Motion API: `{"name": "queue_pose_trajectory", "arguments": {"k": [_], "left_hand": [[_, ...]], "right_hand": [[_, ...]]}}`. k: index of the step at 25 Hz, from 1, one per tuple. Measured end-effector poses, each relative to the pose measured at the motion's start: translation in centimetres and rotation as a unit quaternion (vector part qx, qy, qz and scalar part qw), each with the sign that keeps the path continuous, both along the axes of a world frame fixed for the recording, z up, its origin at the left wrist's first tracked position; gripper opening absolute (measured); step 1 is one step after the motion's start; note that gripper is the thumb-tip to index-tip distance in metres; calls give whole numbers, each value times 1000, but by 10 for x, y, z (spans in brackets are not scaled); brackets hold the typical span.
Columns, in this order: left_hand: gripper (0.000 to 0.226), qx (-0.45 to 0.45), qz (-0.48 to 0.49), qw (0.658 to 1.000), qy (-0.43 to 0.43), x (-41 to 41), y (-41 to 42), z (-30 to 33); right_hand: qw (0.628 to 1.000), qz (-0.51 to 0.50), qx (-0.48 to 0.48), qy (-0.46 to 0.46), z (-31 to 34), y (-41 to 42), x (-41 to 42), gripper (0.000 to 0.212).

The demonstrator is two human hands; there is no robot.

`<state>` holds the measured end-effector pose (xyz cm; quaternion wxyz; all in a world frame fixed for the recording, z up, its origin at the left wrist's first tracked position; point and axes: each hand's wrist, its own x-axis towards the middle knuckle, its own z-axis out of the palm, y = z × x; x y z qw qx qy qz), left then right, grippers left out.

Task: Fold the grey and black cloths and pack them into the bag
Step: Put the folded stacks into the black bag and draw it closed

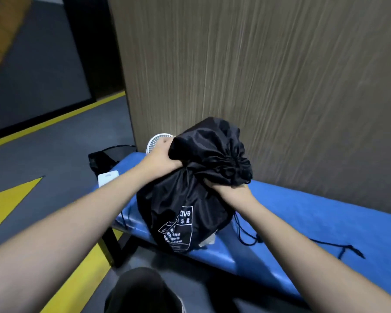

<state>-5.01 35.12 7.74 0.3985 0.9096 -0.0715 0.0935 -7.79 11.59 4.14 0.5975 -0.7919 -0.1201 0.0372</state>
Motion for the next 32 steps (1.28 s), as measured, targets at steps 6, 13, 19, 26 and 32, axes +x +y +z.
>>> {"name": "queue_pose_trajectory", "arguments": {"k": [6, 13, 19, 26, 32], "left_hand": [[82, 80, 38, 982, 168, -17, 25, -90], [81, 29, -41, 999, -1, -24, 32, -40], [107, 268, -134, 954, 1, -17, 16, -59], [114, 367, -135, 916, 90, -18, 17, -103], [90, 323, -56, 944, 32, -43, 18, -71]], "right_hand": [[977, 66, -171, 111, -81, -34, 24, 95], [954, 29, -273, -120, 13, -47, 27, 125], [853, 115, -442, -255, 3, 7, 34, 111], [842, 174, -499, -105, -62, 17, 34, 114], [854, 143, -477, -148, -41, -8, 14, 98]]}}
